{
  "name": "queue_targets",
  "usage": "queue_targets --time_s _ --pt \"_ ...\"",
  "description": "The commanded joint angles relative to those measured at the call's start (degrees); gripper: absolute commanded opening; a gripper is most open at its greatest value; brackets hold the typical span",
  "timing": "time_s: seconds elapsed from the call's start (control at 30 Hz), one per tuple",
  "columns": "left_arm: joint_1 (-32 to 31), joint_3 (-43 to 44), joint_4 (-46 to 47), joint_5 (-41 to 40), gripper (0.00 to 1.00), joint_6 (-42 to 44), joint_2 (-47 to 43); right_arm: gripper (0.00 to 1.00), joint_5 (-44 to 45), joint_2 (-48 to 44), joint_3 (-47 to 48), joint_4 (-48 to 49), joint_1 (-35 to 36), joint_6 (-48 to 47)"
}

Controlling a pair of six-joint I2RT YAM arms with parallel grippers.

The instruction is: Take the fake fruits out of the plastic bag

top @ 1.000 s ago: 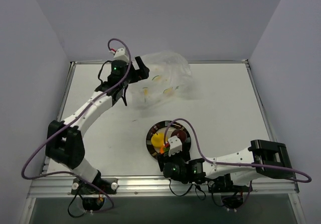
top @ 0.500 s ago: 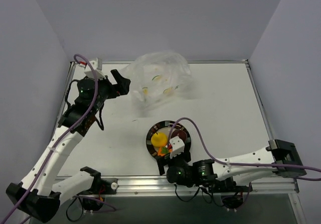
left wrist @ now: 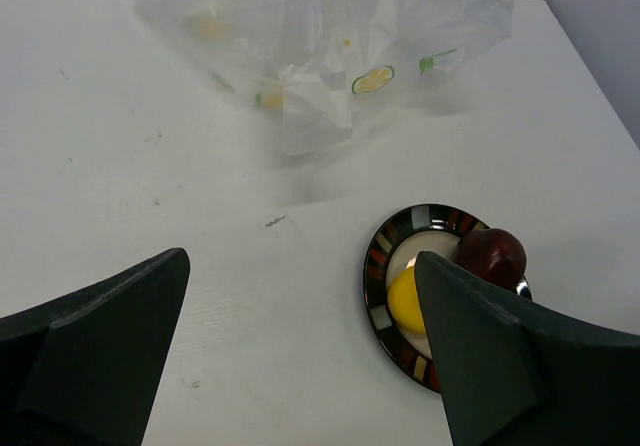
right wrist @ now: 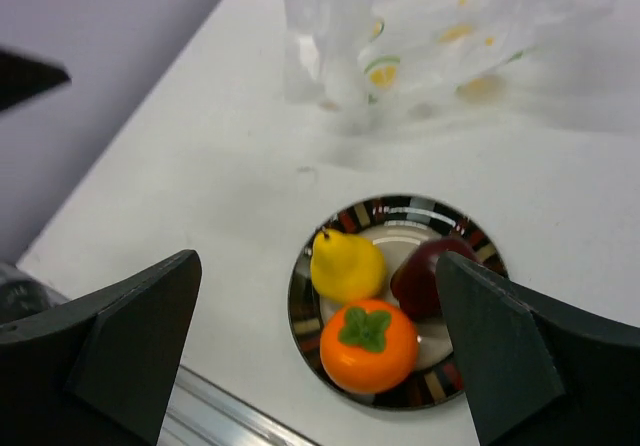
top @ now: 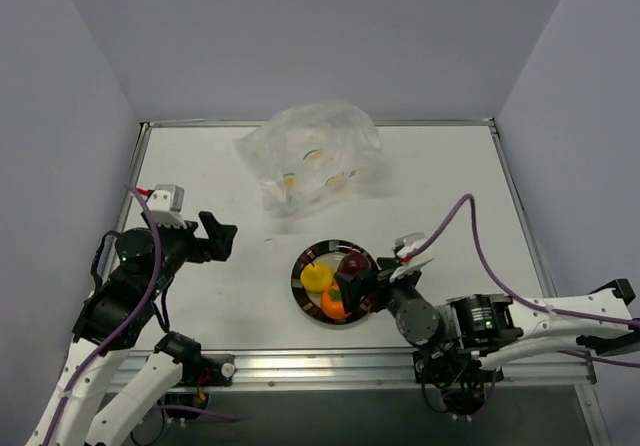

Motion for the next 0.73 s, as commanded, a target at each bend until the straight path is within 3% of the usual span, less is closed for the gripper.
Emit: queue_targets --time_s 0.0,0.07,0.13,0.17,0.2,0.3,0.47,0.63,0.7 --pt "0.38 0.49 -1.7 -0.4 0.94 3.93 -7.11 0.99 15.28 -3.49 5.96 -1.76 0.46 -6.14" --pt "0.47 -1.18 -2.14 -2.69 0.94 4.55 -9.94 0.95 20.73 -5.16 8.07 -1.85 0.46 -7.11" --pt "0.47 -1.98 -2.84 -4.0 0.94 4.73 -12.58 0.76 27.33 -7.61 8.25 -1.85 0.55 -6.32" --pt "0.47 -1.81 -2.59 -4.1 0.94 4.9 -13.29 0.64 29.09 -8.67 7.9 -1.85 0.46 -5.53" --pt "0.55 -2.33 -1.98 -4.1 0.94 5.08 -14.51 0.35 31.98 -9.9 7.38 -1.85 0.46 -4.57" --pt "1.25 -2.86 -0.65 -3.22 0.94 5.25 -15.4 0.01 33.85 -15.17 3.69 -1.85 0.46 -0.26" --pt "4.06 -2.69 0.05 0.81 0.94 5.17 -13.38 0.0 32.89 -24.39 -2.81 -1.76 0.46 1.94" --pt "8.28 -3.12 1.28 4.77 0.94 4.73 -11.8 0.21 31.04 -30.65 -7.39 -1.76 0.46 1.77" --pt "9.16 -3.3 1.63 5.47 0.94 4.46 -11.36 0.34 30.34 -31.09 -8.01 -1.76 0.46 1.16"
